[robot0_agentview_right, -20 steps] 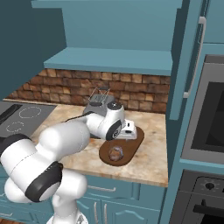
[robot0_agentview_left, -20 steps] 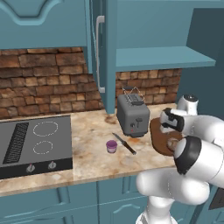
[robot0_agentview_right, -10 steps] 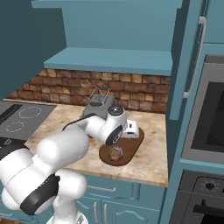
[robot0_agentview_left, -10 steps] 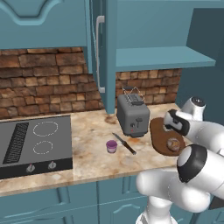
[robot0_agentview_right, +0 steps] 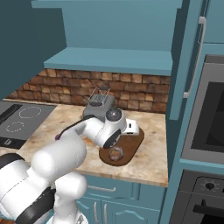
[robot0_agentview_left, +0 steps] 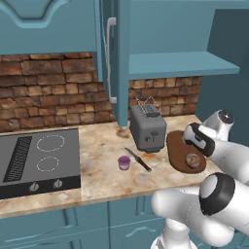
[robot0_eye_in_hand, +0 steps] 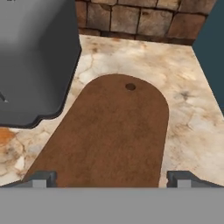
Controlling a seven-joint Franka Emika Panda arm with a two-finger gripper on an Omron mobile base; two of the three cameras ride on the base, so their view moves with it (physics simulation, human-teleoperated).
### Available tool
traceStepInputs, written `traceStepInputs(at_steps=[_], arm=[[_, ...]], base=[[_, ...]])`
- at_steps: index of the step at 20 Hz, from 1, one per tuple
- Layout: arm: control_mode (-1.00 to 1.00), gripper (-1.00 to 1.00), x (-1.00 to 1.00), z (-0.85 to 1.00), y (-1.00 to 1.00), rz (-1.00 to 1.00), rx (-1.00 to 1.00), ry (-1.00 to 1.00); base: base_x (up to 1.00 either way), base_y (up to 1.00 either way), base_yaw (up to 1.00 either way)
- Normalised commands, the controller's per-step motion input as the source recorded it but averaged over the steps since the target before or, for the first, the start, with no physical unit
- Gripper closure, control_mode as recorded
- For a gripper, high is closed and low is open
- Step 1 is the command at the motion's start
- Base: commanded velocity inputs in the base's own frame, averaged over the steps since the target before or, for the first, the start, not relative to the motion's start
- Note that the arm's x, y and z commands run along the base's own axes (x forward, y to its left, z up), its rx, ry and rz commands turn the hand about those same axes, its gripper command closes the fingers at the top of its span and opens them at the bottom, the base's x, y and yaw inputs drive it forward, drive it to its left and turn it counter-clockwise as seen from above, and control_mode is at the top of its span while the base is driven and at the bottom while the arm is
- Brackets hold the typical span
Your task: Pick the bread, place it on the cutting board, pick the jam, place it on the counter, and close the cabinet.
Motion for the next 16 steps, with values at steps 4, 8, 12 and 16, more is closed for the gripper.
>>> traceStepInputs(at_steps=[4,8,12,16], arm=[[-1.00,-1.00,0.00,0.26,0.00,0.00,0.00,-0.11],[-1.00,-1.00,0.00,0.34,-0.02,0.00,0.00,-0.08],[-1.00,-1.00,-0.01,0.33,-0.06,0.00,0.00,-0.07],[-1.00,-1.00,-0.01,0.34,-0.09,0.00,0.00,-0.07]], base=[[0.00,0.00,0.00],[0.00,0.00,0.00],[0.00,0.00,0.00],[0.00,0.00,0.00]])
